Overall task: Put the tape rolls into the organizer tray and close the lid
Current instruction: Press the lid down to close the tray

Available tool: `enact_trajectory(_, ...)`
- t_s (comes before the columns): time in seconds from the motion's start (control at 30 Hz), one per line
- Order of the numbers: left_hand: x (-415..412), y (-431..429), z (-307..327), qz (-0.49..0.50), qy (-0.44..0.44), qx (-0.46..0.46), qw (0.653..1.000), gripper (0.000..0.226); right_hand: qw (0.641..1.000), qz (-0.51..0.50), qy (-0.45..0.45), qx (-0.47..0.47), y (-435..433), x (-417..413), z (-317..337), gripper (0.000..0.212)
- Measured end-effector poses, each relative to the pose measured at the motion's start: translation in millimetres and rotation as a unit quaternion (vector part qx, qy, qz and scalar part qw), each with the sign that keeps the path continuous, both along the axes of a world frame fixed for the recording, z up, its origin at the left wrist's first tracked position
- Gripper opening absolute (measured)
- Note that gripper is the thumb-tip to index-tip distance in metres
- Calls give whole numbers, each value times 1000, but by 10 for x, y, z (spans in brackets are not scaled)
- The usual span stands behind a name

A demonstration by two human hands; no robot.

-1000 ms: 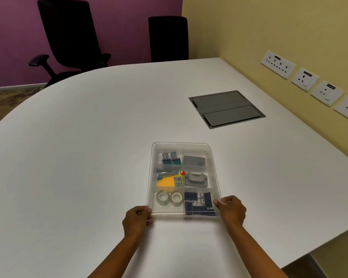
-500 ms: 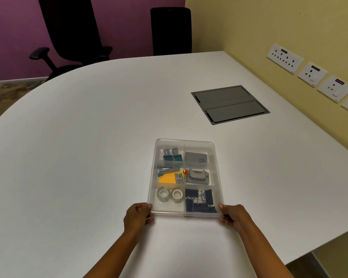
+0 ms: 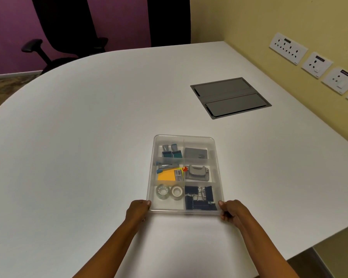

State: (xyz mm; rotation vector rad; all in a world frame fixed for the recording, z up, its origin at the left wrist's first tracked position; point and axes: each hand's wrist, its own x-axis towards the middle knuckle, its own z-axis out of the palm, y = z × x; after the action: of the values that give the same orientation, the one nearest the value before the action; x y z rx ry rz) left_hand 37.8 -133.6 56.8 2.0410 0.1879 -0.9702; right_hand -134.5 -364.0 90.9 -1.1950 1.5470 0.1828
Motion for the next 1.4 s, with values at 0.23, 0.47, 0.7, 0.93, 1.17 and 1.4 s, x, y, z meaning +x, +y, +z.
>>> enact_trajectory(0.23, 46, 137, 72, -80, -100, 22, 992, 21, 988, 122, -9, -92, -102, -77, -29, 32)
enact_trajectory(0.47, 314, -91, 119, -135, -150, 17, 979, 26, 983, 150, -17, -102, -338, 111, -3, 29)
enact_trajectory(0.7, 853, -614, 142, -156, -151, 30, 976, 25, 989, 132, -6, -66, -756, 630, 69, 25)
enact_trajectory(0.93, 1447, -1172, 224, -143, -164, 36, 975, 23, 995, 61, -58, -51, -1180, 1213, 65, 39)
enact_trajectory(1.17, 1854, -1528, 248, -102, -114, 4, 988, 27, 993, 36, -90, -63, -1565, 1744, 34, 30)
enact_trajectory(1.4, 2022, -1588, 165, -129, -75, 21, 989, 40, 998, 27, -49, 26, -1693, 1852, -26, 29)
